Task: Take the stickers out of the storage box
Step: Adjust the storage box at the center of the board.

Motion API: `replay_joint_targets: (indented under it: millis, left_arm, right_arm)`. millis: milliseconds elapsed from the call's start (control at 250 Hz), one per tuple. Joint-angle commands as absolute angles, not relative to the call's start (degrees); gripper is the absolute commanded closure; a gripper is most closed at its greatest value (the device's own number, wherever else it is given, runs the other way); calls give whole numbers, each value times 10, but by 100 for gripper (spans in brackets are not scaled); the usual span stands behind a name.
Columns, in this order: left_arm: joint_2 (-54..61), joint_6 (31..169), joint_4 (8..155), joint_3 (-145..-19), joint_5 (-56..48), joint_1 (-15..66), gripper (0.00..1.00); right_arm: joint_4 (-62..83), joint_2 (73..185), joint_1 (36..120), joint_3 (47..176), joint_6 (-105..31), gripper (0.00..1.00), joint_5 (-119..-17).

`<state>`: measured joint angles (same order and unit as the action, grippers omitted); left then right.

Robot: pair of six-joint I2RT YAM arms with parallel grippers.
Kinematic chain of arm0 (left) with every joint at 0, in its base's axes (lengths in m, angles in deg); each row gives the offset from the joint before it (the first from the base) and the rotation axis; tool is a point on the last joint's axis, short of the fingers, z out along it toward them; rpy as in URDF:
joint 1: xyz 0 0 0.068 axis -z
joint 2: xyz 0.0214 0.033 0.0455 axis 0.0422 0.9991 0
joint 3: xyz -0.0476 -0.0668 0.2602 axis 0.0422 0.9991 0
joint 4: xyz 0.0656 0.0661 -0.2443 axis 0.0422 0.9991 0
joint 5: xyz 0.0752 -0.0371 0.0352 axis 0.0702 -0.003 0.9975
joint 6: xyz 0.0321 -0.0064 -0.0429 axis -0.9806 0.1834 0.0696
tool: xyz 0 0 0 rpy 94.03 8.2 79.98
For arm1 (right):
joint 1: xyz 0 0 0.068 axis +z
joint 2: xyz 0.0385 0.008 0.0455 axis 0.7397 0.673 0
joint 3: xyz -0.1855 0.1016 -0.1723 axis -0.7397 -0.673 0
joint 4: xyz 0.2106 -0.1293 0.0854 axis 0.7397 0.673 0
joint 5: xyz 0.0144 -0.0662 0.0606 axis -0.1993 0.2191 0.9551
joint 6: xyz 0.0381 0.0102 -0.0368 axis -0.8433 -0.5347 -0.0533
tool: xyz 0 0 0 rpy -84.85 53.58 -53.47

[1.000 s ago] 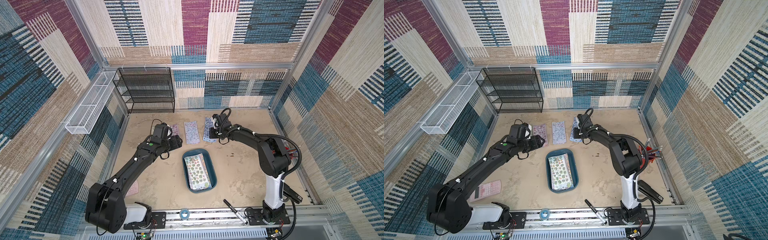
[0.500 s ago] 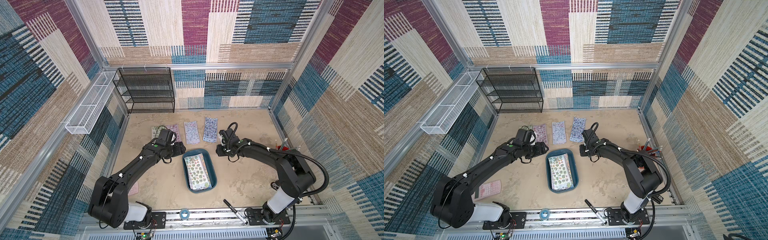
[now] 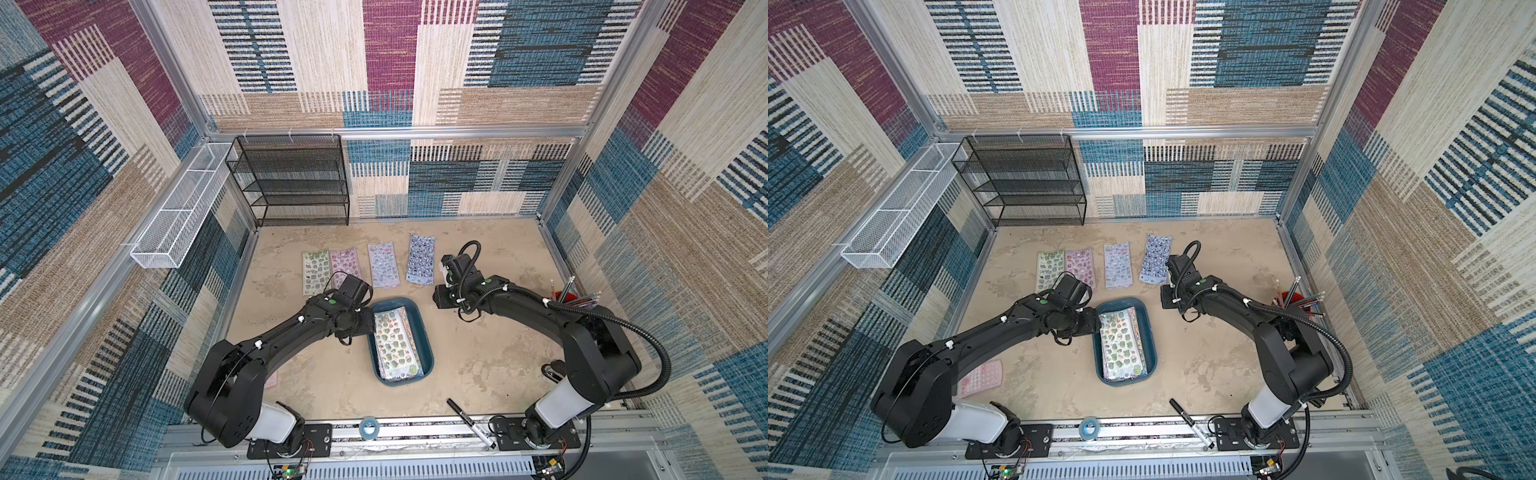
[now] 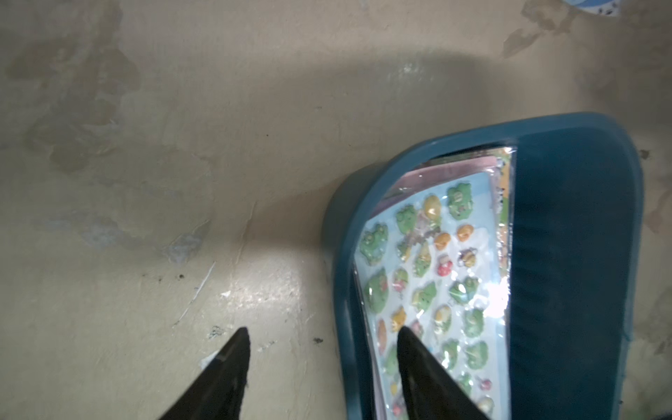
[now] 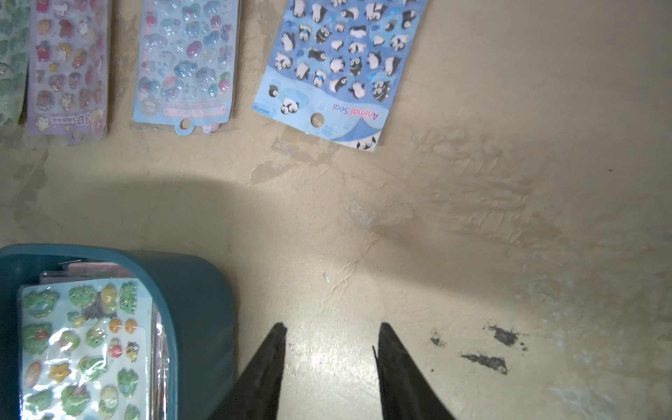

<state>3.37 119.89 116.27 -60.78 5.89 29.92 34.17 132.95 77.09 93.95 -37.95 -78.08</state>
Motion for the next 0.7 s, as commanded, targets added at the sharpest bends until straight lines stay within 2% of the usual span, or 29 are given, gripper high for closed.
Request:
replay_joint_targets:
  millis: [0, 100, 256, 424, 492, 696]
  left_arm:
    - [53, 1224, 1175, -618, 67, 309, 41]
    - [67, 1226, 1175, -628, 62, 317, 50]
    - [71, 1233, 1178, -633, 62, 323, 78]
    - [59, 1239, 1198, -634, 74, 324, 96]
    - [53, 1242, 1208, -633, 81, 324, 100]
    - [27, 1250, 1251, -627, 110, 323, 100]
  right_arm:
    - [336, 1320, 771, 942, -378, 56, -788]
    - [337, 1315, 771, 942, -374, 56, -795]
    - [334, 1320, 771, 941, -372, 55, -796]
    - [331, 1327, 771, 942, -369, 55, -792]
    - [329, 1329, 771, 943, -368, 55, -792]
    - [331, 1327, 771, 947, -369, 55, -786]
